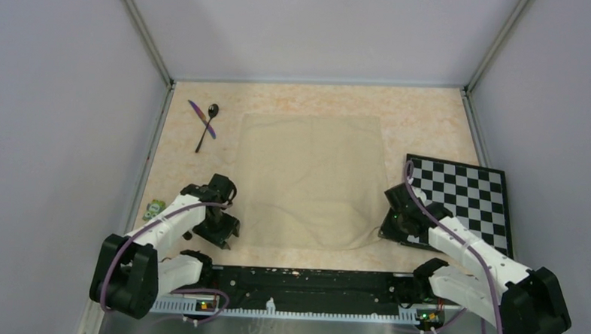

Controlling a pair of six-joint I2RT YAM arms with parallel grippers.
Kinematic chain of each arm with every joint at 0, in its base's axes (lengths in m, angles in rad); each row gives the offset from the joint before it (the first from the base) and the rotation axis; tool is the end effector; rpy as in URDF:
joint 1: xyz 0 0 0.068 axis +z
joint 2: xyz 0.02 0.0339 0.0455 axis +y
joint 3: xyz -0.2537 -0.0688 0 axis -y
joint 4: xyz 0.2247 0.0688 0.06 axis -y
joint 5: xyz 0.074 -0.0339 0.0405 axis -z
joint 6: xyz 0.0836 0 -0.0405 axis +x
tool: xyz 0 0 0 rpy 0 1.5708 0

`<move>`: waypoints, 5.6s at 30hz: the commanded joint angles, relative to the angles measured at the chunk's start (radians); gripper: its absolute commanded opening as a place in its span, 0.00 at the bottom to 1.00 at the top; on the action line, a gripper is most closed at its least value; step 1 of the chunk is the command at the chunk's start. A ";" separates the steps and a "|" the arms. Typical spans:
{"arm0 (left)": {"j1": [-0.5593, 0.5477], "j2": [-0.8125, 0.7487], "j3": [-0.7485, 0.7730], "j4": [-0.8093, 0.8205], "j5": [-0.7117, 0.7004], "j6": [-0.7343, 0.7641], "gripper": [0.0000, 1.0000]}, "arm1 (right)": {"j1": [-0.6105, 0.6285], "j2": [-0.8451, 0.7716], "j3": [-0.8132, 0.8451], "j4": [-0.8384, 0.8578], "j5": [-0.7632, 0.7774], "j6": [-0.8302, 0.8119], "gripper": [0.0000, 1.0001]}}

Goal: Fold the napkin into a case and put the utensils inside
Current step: Pick up the flattened napkin from the center of the board, then fold and flatten the napkin at the center of the board.

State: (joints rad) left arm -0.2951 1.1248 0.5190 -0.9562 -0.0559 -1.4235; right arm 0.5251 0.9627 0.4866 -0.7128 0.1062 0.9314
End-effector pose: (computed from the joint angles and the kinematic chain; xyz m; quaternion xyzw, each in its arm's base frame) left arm 0.1265 -0.0336 0.1063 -0.5346 0.8446 0.0149 0.0240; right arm 0.1436 0.0730 0.1263 0.2077 0.9582 0.0872 0.1761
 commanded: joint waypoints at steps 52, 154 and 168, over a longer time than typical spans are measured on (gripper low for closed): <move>0.033 0.005 0.624 1.063 -0.328 0.864 0.00 | -0.036 -0.041 0.528 0.768 0.558 -0.354 0.00; 0.198 0.033 0.023 0.609 0.304 0.751 0.00 | -0.360 0.273 0.192 0.292 -0.246 -0.433 0.00; 0.198 -0.099 0.008 0.507 0.306 0.734 0.00 | -0.359 0.181 0.219 0.199 -0.249 -0.422 0.00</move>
State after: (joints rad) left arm -0.0998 1.0573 0.5186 -0.4282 0.2535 -0.6823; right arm 0.1661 1.1580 0.6903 -0.5053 -0.1532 0.4999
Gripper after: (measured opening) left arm 0.008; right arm 0.015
